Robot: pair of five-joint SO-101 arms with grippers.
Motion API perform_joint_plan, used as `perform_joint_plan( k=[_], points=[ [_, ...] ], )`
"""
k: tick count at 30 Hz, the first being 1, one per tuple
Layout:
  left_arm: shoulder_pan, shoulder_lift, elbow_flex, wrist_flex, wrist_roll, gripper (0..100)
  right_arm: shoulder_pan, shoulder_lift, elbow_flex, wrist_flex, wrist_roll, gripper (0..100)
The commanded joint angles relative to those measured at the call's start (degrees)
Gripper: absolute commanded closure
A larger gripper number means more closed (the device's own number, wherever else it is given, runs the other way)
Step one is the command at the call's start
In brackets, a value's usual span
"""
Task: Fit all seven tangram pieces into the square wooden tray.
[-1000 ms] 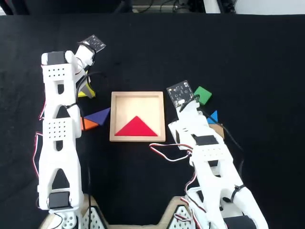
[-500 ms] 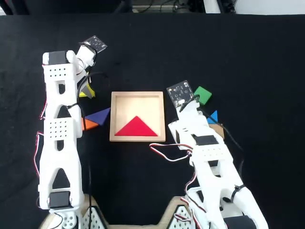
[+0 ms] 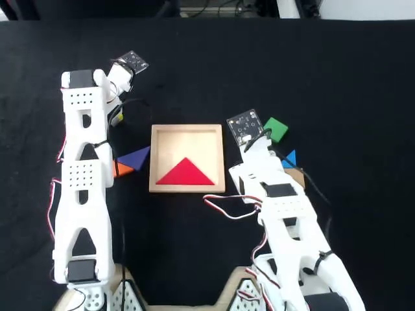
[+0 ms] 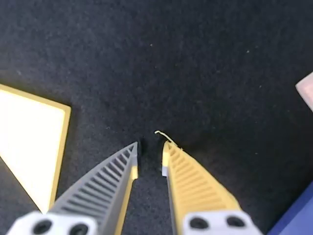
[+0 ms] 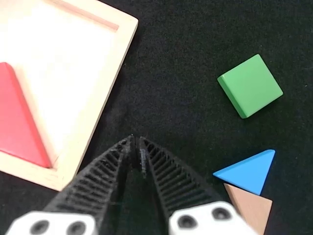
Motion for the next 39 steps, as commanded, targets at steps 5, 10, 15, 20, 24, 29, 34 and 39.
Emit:
perform_joint_plan(
  k=[5,10,15,20,24,29,34,39],
  points=[
    [-2.07,-11.96,-1.10,-0.88,2.29,91,0.35,-1.63,-0.13,-0.97,0.53,98.6],
    [-5.67,-21.01,0.31,-16.97,18.20,91,0.35,-1.63,-0.13,-0.97,0.53,98.6],
    [-8.22,-15.38,8.66,-38.59,33.58,92,0.35,-1.71,-0.04,-0.97,0.53,98.6],
    [-7.60,-5.36,13.32,-56.09,35.16,92,0.35,-1.63,0.04,-0.97,0.53,98.6],
    [-5.41,1.14,12.09,-65.14,35.16,92,0.35,-1.63,0.04,-0.97,0.53,98.6],
    [-5.05,3.60,10.68,-67.43,34.81,92,0.35,-1.63,0.04,-0.97,0.62,98.6],
    [-6.02,3.60,10.59,-61.63,34.73,91,0.35,-1.63,0.04,-0.97,0.62,98.6],
    [-7.69,3.60,10.59,-53.19,32.35,91,0.35,-1.63,0.04,-0.97,0.62,98.6]
  ],
)
